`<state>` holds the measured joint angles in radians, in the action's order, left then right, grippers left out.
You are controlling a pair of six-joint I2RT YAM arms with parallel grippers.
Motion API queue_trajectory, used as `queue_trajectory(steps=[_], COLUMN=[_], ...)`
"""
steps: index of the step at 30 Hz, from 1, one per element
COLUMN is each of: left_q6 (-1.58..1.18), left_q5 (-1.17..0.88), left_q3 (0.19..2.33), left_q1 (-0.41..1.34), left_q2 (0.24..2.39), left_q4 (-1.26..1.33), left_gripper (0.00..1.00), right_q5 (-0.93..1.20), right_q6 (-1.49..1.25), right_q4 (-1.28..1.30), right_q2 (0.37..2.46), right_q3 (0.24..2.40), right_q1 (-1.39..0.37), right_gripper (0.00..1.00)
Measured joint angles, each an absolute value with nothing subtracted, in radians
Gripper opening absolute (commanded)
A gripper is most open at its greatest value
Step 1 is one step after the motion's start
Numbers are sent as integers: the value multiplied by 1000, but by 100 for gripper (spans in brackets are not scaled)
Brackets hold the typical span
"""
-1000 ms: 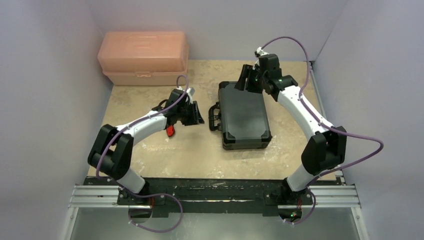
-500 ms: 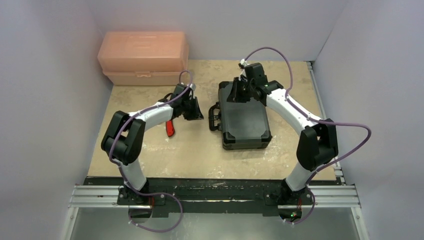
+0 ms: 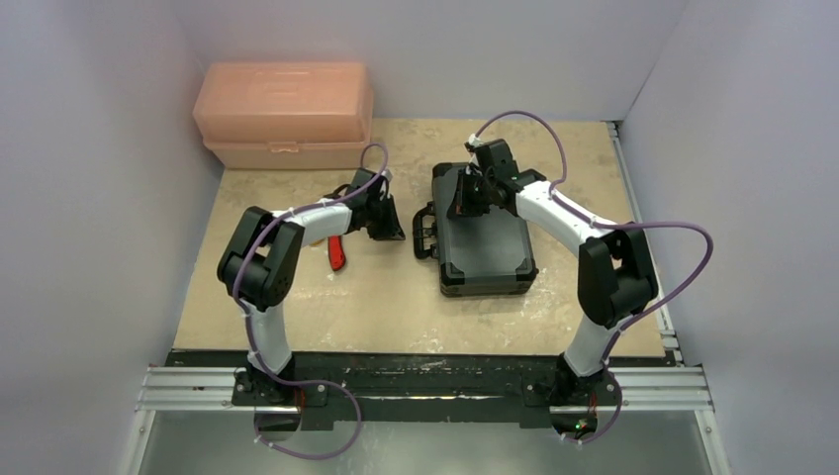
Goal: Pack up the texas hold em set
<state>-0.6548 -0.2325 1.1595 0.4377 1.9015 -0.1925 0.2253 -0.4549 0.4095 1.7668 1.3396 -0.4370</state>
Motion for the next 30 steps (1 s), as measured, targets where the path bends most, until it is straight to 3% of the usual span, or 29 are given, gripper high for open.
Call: queue_trajectory(steps=[30], left_q6=[-662], left_q5=[-282], left_q3=[1229], left_q1=[480], left_q2=[1950], left_q4=[-145], left_gripper=[8], right_q5=[222], right_q6=[-452], right_q4=[263], right_q2=[1738], right_q3=[1249], right_q1=[-437], right_gripper=[0])
